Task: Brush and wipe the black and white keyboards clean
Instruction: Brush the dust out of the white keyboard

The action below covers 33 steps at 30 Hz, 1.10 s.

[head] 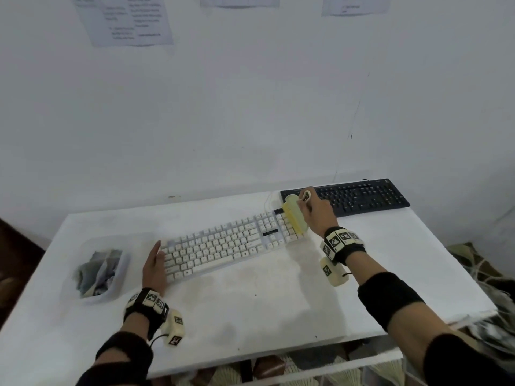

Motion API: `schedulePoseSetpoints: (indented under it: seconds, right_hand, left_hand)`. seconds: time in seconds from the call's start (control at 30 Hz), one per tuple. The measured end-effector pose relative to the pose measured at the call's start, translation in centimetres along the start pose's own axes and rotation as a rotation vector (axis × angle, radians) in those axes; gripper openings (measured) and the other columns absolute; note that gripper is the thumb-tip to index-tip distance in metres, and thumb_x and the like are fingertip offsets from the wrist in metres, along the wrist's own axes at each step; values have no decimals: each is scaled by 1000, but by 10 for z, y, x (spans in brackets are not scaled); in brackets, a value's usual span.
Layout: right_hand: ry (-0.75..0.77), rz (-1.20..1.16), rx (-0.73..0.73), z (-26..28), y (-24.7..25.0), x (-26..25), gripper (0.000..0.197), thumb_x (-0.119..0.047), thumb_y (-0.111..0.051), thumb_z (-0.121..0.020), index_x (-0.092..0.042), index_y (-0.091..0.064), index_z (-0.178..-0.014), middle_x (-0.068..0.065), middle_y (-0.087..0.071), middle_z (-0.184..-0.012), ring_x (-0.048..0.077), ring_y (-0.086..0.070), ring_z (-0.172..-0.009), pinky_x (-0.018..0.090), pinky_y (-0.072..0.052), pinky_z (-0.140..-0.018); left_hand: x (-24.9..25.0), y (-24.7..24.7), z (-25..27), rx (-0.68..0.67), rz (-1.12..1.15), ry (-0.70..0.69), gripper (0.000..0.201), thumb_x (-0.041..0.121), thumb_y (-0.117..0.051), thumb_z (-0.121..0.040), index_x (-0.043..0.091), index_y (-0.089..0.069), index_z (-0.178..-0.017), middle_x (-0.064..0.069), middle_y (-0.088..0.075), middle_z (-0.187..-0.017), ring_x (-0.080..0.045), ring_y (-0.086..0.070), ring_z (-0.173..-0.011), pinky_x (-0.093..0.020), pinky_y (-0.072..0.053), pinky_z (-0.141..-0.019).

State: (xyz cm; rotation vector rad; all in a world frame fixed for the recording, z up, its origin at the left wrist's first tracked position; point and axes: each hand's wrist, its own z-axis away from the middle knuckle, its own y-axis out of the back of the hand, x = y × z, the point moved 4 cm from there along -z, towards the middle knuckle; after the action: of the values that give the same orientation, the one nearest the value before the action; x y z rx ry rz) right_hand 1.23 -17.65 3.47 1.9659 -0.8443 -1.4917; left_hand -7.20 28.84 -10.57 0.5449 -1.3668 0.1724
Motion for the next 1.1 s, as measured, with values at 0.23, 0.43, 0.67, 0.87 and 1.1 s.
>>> schedulePoseSetpoints:
  seconds: [0.23, 0.43, 0.67, 0.87, 1.1]
  right_hand:
    - [-34, 32, -111, -3, 9, 0, 8, -19, -55, -98, -19, -48, -96, 3, -59, -61, 19, -57, -56, 29, -42, -59]
    - [28, -8, 4, 1, 3, -10, 7, -27, -52, -103, -23, -46, -102, 6, -62, -61, 25, -58, -53, 35, -48, -55]
    - [-17, 14, -80, 14, -9, -5, 8, -21, -54, -99, -23, -47, -96, 3, -58, -56, 20, -50, -51, 29, -38, -54]
    - [47, -7, 33, 3, -3, -23, 6, -22, -52, -102, -20, -46, -102, 7, -58, -57, 19, -48, -47, 29, -40, -50]
    - [63, -20, 101, 7, -9, -18, 6, -26, -52, -104, -20, -50, -106, 3, -56, -57, 22, -52, -49, 30, -39, -51]
  left_hand:
    - [-6, 0, -4, 4, 49, 40, 39, 24, -44, -111, 24, -53, -149, -12, -55, -148, -32, -55, -133, -47, -42, -116]
    - [-11, 0, -9, 1, 31, 34, 40, 26, -46, -110, 24, -54, -149, -11, -55, -149, -30, -54, -135, -48, -40, -117]
    - [-11, 3, -22, -25, 147, 78, 38, 21, -51, -108, 27, -58, -144, -11, -58, -145, -30, -57, -132, -50, -44, -114]
    - [-3, 0, -17, -26, 48, 37, 40, 20, -46, -110, 19, -52, -150, -9, -52, -152, -28, -49, -140, -44, -36, -120]
    - [7, -1, -5, 15, -4, -24, 41, 20, -42, -112, 15, -49, -152, -11, -48, -155, -29, -45, -143, -34, -32, -118]
